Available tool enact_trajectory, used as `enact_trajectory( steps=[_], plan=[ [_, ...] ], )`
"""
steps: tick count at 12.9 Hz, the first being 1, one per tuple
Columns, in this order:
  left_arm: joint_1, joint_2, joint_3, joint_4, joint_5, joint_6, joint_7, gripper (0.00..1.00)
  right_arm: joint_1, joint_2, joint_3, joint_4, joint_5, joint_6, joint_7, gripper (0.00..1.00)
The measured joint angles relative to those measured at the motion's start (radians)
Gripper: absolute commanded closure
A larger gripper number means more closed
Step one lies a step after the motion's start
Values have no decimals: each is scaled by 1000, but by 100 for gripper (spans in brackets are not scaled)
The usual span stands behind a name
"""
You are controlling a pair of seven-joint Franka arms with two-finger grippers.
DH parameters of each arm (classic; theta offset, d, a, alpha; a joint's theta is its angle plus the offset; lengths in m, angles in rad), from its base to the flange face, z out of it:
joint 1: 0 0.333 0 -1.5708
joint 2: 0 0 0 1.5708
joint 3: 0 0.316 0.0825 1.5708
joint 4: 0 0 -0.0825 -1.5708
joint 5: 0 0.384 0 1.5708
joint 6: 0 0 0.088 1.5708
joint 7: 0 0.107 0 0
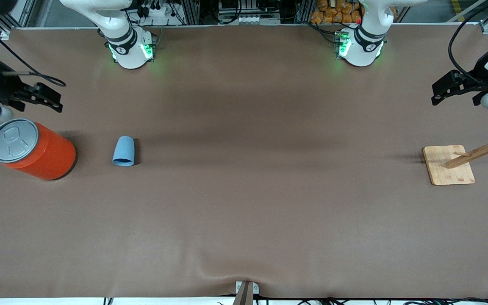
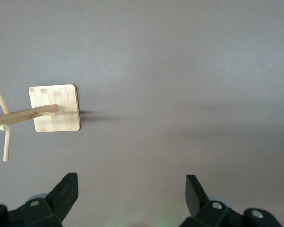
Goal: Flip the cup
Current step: 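Reach the right gripper to the lying blue cup and grasp it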
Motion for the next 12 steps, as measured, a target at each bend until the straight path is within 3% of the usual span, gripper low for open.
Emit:
enact_trajectory(
  steps=[2, 7, 12],
  plan=[
    [2, 2, 0, 0, 0, -2, 0, 0, 0, 50, 1, -82, 4, 100, 0, 0],
    [3, 3, 0, 0, 0, -2, 0, 0, 0, 105, 2, -440, 16, 516, 1, 0],
    [6, 3, 0, 1, 0, -2, 0, 0, -4, 144, -1, -653, 17, 802, -49, 0]
  ],
)
